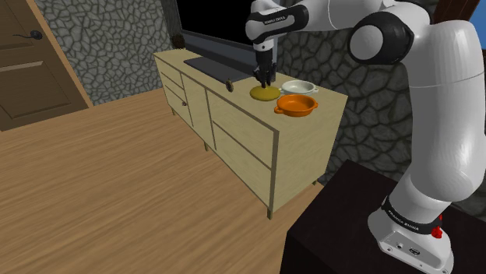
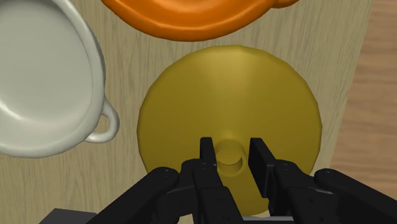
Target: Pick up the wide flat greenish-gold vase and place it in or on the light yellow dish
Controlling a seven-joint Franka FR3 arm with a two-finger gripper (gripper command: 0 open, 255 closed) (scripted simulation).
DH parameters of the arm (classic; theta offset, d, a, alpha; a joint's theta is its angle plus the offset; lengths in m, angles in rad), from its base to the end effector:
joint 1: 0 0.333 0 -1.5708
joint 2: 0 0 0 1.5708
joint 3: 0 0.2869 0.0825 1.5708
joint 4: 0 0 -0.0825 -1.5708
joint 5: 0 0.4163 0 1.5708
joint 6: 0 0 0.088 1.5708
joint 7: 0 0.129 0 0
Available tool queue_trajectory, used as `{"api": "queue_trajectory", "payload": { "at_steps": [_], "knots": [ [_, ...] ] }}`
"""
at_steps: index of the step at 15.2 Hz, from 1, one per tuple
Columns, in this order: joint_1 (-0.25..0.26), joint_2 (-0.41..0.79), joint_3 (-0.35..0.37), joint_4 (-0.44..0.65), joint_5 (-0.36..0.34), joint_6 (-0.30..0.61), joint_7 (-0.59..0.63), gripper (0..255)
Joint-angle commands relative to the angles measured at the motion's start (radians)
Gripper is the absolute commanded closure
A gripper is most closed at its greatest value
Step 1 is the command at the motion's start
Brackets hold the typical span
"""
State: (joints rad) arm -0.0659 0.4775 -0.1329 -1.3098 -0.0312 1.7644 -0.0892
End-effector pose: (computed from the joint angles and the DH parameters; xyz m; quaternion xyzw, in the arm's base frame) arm 0.7024 -0.1293 0.4127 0.9979 -0.0445 -0.0159 0.0440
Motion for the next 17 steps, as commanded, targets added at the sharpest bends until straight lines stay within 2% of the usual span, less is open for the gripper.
{"api": "queue_trajectory", "payload": {
  "at_steps": [1,10,17],
  "knots": [
    [-0.001,-0.002,0.0,0.026,0.0,-0.028,-0.002,255],
    [-0.006,0.018,-0.001,0.178,0.003,-0.16,-0.011,255],
    [-0.014,0.063,-0.001,0.345,0.008,-0.282,-0.019,255]
  ]
}}
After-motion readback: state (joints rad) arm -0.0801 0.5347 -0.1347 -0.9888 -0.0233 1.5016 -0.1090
